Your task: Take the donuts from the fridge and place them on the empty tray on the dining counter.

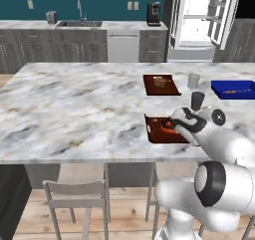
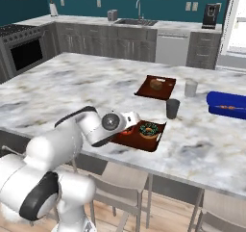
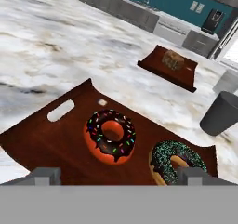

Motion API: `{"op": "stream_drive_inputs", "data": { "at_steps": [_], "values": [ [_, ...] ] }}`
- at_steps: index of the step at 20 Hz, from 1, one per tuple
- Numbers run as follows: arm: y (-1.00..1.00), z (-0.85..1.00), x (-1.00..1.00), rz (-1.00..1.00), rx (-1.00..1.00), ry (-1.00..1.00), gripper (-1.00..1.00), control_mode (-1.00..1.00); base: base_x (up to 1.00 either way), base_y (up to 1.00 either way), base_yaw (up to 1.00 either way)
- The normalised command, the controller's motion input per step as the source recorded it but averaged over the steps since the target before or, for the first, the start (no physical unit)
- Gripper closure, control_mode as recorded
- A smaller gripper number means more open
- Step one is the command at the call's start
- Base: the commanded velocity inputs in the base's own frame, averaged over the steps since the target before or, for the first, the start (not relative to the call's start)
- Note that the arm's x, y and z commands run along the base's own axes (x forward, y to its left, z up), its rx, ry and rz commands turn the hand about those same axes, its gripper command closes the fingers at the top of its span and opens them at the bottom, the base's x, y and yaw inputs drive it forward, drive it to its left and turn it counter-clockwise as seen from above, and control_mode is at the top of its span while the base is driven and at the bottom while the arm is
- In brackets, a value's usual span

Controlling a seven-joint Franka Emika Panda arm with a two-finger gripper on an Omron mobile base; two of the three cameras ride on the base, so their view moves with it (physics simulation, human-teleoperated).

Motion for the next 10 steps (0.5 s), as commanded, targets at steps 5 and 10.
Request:
{"op": "stream_drive_inputs", "data": {
  "at_steps": [5,10],
  "values": [
    [-0.23,0.86,-1.0,0.0,0.0,0.0,-1.0,-1.0,0.0,0.0,0.0],
    [-0.28,0.78,-1.0,0.0,0.0,-0.03,-1.0,-1.0,0.0,0.0,0.0]
  ]
}}
